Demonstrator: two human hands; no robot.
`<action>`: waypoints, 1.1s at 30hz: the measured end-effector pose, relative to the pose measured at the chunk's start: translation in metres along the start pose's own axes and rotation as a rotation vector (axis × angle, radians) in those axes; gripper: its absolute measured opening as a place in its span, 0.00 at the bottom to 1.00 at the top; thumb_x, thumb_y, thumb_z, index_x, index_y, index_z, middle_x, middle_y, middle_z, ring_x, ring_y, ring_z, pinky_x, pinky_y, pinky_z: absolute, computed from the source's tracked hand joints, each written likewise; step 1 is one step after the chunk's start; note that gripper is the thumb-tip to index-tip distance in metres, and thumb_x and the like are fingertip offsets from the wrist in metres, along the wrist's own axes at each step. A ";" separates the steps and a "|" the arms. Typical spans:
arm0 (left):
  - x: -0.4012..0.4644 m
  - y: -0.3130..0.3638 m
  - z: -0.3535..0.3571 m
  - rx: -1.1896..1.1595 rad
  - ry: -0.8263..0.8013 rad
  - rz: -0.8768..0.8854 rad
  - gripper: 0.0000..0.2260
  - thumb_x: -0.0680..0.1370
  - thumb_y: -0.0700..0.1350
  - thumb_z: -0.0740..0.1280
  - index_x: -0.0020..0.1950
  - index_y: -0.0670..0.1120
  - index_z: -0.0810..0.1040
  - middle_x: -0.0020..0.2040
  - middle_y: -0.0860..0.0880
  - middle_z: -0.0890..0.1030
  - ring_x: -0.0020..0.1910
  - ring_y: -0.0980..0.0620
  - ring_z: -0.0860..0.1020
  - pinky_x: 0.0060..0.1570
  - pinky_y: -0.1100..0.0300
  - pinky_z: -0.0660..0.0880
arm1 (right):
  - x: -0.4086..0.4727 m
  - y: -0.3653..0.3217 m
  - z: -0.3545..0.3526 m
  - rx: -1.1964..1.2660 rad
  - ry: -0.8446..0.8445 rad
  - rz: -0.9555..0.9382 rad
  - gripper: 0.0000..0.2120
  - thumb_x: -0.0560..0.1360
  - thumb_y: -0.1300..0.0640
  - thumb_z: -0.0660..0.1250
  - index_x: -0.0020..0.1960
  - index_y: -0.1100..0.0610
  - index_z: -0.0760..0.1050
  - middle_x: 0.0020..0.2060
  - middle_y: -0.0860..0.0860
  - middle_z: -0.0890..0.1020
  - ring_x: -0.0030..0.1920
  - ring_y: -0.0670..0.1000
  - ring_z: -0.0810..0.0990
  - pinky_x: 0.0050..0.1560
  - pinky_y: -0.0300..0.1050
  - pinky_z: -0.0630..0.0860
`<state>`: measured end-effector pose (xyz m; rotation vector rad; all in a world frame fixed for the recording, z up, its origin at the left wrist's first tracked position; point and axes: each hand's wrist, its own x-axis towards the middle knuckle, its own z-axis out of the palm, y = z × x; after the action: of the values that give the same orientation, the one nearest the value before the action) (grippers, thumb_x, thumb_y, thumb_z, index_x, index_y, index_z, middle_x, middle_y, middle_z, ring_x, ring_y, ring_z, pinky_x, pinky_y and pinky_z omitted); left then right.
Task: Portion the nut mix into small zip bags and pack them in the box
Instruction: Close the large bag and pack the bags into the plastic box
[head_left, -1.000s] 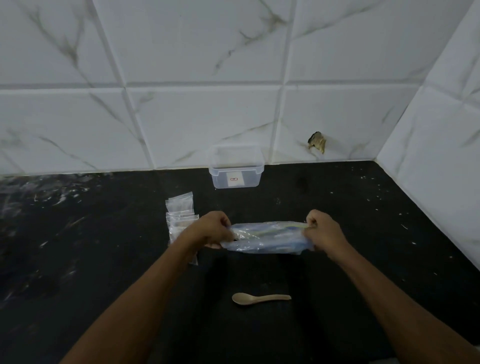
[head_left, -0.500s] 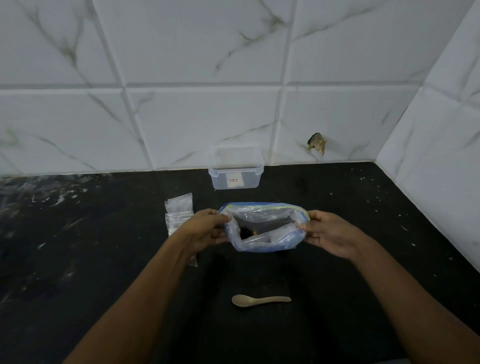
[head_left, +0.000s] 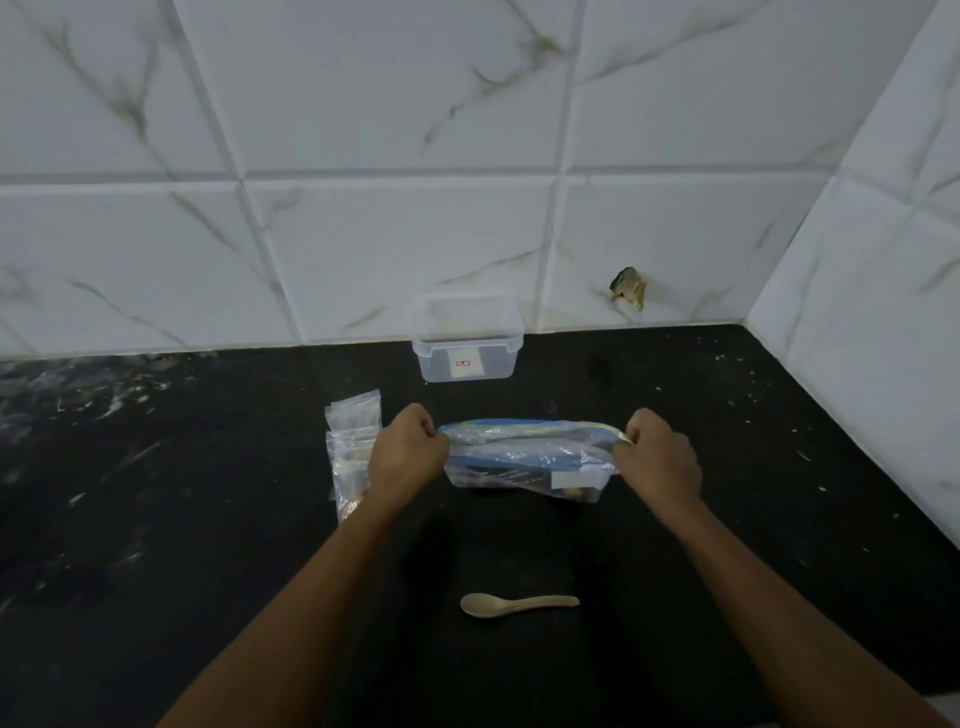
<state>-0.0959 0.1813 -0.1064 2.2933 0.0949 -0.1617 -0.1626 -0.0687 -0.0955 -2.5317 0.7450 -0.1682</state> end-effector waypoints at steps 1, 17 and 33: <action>0.001 0.001 -0.003 -0.012 -0.039 0.006 0.06 0.77 0.41 0.68 0.43 0.47 0.71 0.42 0.47 0.79 0.40 0.51 0.79 0.40 0.55 0.80 | 0.002 0.000 -0.003 0.107 -0.098 0.039 0.05 0.76 0.56 0.66 0.44 0.56 0.70 0.33 0.52 0.79 0.30 0.51 0.78 0.32 0.47 0.75; 0.005 0.016 -0.021 -0.101 -0.028 -0.012 0.07 0.76 0.38 0.68 0.39 0.45 0.73 0.40 0.43 0.82 0.39 0.47 0.84 0.41 0.50 0.84 | 0.023 0.005 -0.036 0.270 -0.206 0.013 0.04 0.74 0.64 0.67 0.43 0.59 0.72 0.38 0.55 0.80 0.34 0.51 0.79 0.31 0.42 0.74; 0.002 0.025 -0.015 0.184 0.214 0.226 0.05 0.79 0.44 0.67 0.44 0.49 0.77 0.40 0.52 0.80 0.39 0.52 0.78 0.36 0.57 0.71 | 0.019 -0.005 -0.054 0.574 -0.479 0.133 0.03 0.77 0.62 0.66 0.51 0.59 0.75 0.48 0.57 0.80 0.40 0.51 0.76 0.34 0.41 0.72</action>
<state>-0.0893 0.1758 -0.0788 2.4784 -0.0726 0.2000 -0.1578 -0.0981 -0.0468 -1.8641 0.5641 0.2337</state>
